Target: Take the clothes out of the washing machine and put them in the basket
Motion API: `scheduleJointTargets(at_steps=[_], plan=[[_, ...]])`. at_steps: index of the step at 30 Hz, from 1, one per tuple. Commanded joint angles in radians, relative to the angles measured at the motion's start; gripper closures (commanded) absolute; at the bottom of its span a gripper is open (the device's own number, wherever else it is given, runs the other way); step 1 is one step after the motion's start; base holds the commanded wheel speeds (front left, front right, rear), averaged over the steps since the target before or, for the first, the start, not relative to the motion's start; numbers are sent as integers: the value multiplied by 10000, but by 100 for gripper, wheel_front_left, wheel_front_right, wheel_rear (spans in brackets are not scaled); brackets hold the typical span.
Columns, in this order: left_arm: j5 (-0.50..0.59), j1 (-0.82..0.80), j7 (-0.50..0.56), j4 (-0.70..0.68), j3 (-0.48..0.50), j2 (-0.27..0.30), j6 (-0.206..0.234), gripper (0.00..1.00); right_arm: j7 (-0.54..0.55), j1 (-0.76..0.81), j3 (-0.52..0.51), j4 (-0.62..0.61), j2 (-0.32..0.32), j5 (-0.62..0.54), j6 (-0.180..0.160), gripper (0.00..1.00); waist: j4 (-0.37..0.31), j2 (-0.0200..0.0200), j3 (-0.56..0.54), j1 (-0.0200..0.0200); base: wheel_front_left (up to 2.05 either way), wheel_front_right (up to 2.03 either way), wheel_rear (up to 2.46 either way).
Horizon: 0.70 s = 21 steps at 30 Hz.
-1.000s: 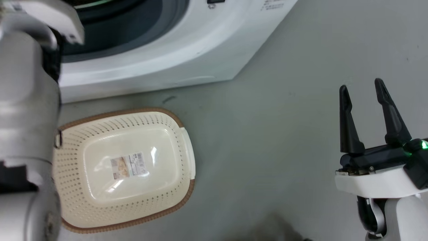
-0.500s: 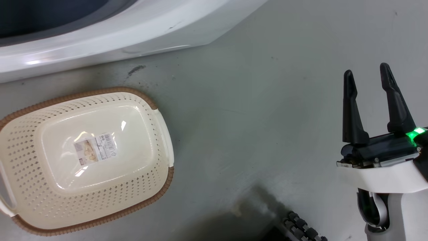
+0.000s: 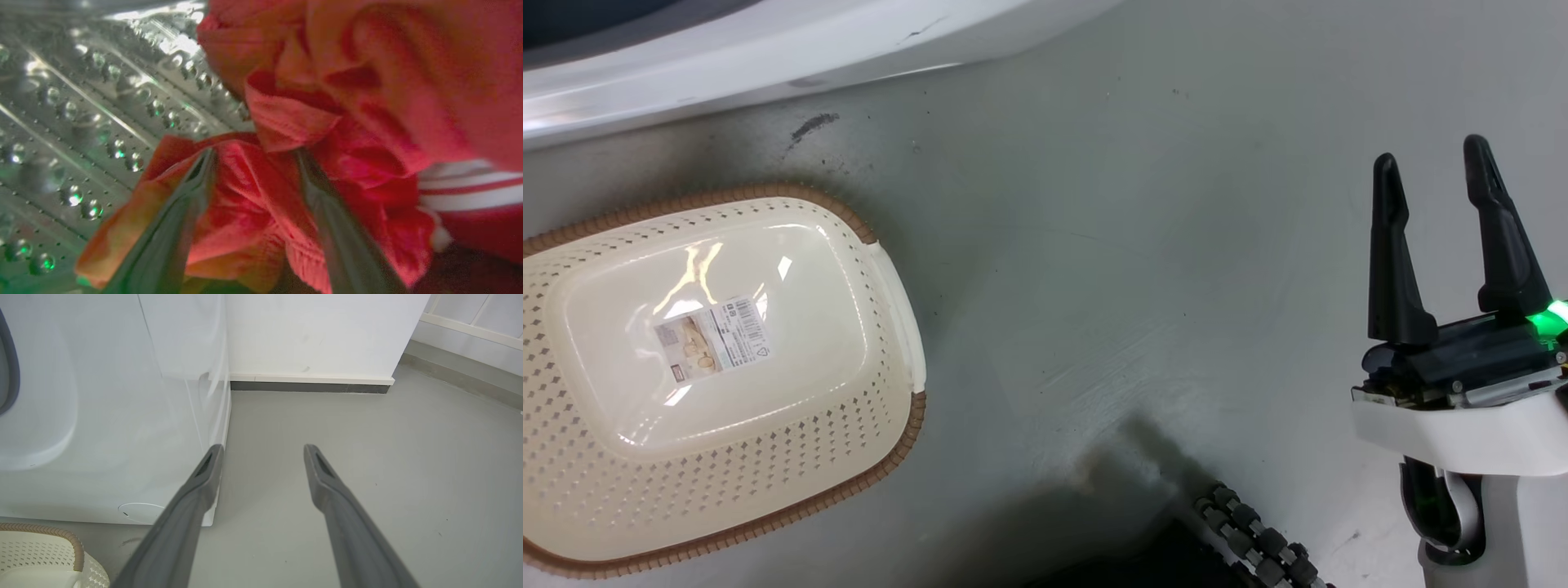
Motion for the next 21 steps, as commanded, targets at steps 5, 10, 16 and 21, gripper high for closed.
scheduleJointTargets(at_steps=[5, 10, 16, 21], plan=[[-267, -309, 347, -120, -579, 63, -3, 0, -25, -159, -35, -66, 16, 144, -7, 0, 64, 1, 331, -2, 0, 0, 0], [-618, -237, 453, -104, -843, 184, -5, 0, -25, -250, -9, -68, 16, 254, -7, 0, 21, 1, 448, -2, 0, 0, 0], [-1086, -156, 545, -138, -1135, 191, -5, 0, -25, -297, -98, -77, 16, 309, -7, 0, 61, 1, 572, -2, 0, 0, 0], [-1598, -9, 837, -142, -1354, 162, -6, 100, -25, -357, -141, -81, 16, 334, -7, 0, 77, 1, 618, -2, 0, 0, 0]])
